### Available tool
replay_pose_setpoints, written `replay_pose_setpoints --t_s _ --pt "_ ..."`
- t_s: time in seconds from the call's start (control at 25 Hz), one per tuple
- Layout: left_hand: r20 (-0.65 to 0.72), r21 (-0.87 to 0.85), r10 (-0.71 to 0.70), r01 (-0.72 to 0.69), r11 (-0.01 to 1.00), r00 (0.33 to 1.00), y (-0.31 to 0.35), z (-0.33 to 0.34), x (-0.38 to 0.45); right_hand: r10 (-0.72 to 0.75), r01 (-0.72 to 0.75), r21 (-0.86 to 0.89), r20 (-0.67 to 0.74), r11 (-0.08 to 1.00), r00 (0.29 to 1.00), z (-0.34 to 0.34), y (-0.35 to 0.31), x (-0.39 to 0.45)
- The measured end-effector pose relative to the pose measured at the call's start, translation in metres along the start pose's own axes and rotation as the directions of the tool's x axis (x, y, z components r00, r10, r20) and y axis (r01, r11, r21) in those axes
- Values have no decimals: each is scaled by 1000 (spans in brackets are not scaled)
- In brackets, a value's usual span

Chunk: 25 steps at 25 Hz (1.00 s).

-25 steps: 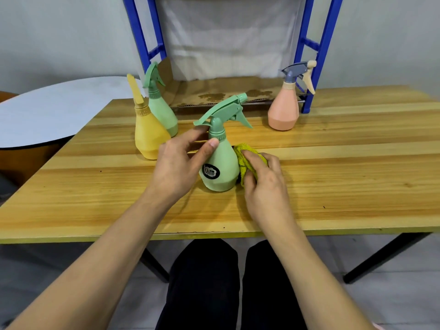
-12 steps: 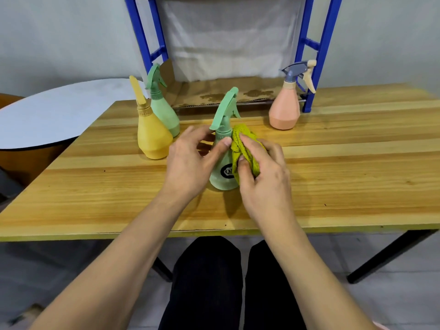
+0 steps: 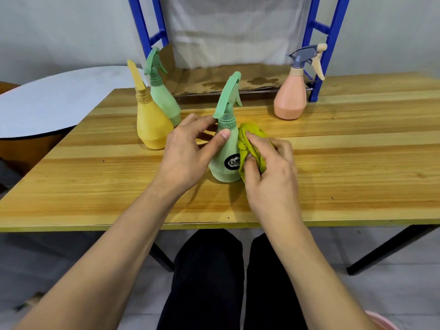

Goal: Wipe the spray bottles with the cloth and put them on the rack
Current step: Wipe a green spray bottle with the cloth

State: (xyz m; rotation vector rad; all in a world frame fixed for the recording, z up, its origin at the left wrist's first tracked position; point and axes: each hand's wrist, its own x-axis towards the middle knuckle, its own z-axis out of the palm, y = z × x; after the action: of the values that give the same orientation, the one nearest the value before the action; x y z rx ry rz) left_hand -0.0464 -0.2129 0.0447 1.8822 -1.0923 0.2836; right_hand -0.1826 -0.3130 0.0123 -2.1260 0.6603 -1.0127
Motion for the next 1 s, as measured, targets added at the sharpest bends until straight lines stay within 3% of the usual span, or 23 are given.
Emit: replay_pose_setpoints --t_s 0.12,0.32,0.48,0.68,0.8,1.0 --pt "-12 -8 -9 9 1000 1000 1 3 -1 96 -92 -83 52 992 994 -7 11 0" --pt "-6 -2 -1 1 1000 1000 -1 2 1 -32 32 -36 0 999 1000 -3 -7 7" --pt "-6 -7 -9 9 1000 1000 0 4 0 65 -60 -157 25 986 998 -3 7 -5" --pt "13 42 27 -27 999 1000 -3 4 0 -52 52 -51 -16 997 998 0 -17 5" --pt "13 18 -4 4 1000 1000 -4 3 1 -24 19 -86 -60 996 998 3 -5 -3" --pt "-130 38 -91 97 995 987 1 20 -11 63 -62 -91 14 994 998 -1 17 -9"
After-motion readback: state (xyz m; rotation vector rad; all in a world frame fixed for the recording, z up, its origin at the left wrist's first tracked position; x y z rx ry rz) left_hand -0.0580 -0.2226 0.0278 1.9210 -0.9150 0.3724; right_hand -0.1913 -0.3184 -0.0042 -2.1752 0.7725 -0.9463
